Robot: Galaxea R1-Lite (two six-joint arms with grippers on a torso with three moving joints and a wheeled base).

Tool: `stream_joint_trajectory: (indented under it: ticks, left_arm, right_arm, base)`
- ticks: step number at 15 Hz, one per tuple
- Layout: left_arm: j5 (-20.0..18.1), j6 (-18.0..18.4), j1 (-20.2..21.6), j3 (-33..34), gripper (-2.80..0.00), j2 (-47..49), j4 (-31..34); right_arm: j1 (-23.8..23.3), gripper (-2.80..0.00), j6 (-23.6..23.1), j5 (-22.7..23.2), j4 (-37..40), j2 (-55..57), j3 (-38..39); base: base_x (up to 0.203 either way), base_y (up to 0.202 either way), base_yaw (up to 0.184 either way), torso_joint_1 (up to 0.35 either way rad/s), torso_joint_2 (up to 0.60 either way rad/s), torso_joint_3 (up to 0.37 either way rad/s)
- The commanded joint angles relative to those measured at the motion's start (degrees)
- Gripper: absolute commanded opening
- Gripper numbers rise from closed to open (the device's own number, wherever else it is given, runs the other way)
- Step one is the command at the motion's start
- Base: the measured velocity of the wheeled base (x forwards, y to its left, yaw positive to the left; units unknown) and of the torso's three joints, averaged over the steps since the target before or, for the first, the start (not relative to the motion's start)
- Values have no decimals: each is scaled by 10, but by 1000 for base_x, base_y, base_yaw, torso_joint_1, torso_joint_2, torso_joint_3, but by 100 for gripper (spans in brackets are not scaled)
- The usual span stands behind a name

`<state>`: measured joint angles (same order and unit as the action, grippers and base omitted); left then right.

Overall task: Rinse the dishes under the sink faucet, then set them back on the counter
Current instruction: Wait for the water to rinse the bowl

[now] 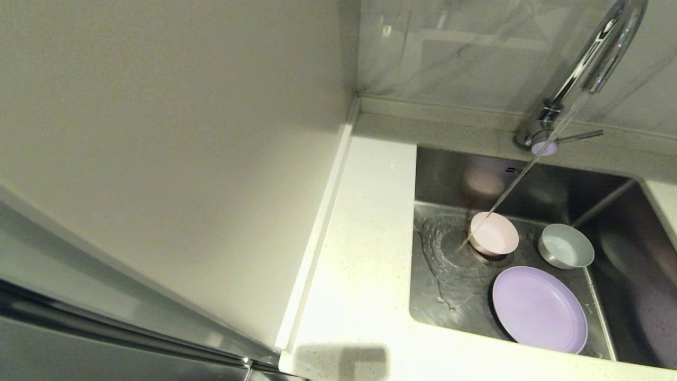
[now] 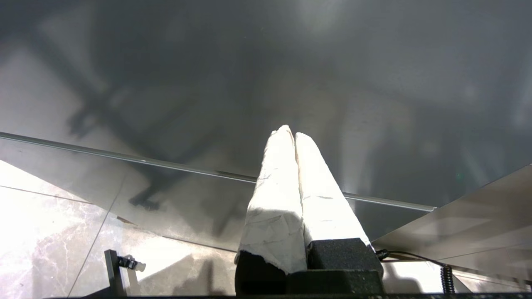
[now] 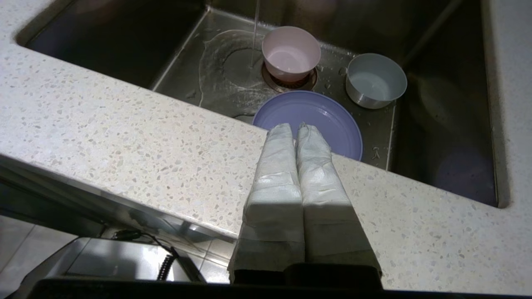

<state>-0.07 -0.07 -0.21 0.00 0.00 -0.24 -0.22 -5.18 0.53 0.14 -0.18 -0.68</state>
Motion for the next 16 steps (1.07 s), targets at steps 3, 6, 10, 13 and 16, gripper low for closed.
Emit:
stream_joint_trajectory:
  ticks: [3,6,10,13,16]
  left_arm:
    - [0,0,0,2,-280,0,0]
    - [0,0,-1,2,-280,0,0]
    - [0,0,0,2,-280,0,0]
    - [0,0,0,2,-280,0,0]
    - [0,0,0,2,-280,0,0]
  right_arm:
    - [0,-280,72,-17,-4,1,7]
    - [0,-280,72,-18,-3,2,7]
    - [0,-280,72,-18,-3,2,7]
    - [0,-280,72,-18,-4,2,7]
    - [0,-280,72,-18,-4,2,7]
  base:
    - [0,0,0,0,0,0]
    - [0,0,0,0,0,0]
    - [0,0,0,0,0,0]
    - [0,0,0,0,0,0]
    - [0,0,0,0,0,0]
